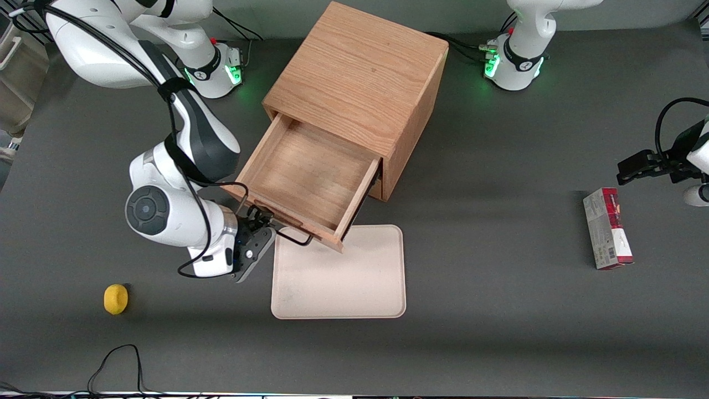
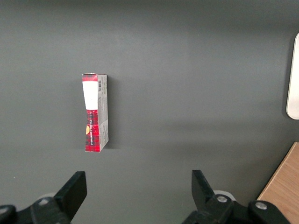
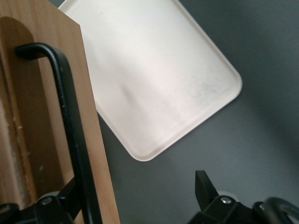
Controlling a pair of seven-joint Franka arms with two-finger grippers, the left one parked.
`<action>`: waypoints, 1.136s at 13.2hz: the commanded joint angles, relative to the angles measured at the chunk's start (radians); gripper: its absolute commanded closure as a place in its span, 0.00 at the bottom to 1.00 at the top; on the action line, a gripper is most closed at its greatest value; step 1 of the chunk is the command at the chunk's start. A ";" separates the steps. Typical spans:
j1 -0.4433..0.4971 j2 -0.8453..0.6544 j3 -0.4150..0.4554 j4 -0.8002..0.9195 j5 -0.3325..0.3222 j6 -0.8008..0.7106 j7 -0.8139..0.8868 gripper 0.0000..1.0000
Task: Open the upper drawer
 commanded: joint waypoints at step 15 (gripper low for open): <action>-0.020 -0.681 -0.416 -0.495 0.087 -0.141 0.645 0.00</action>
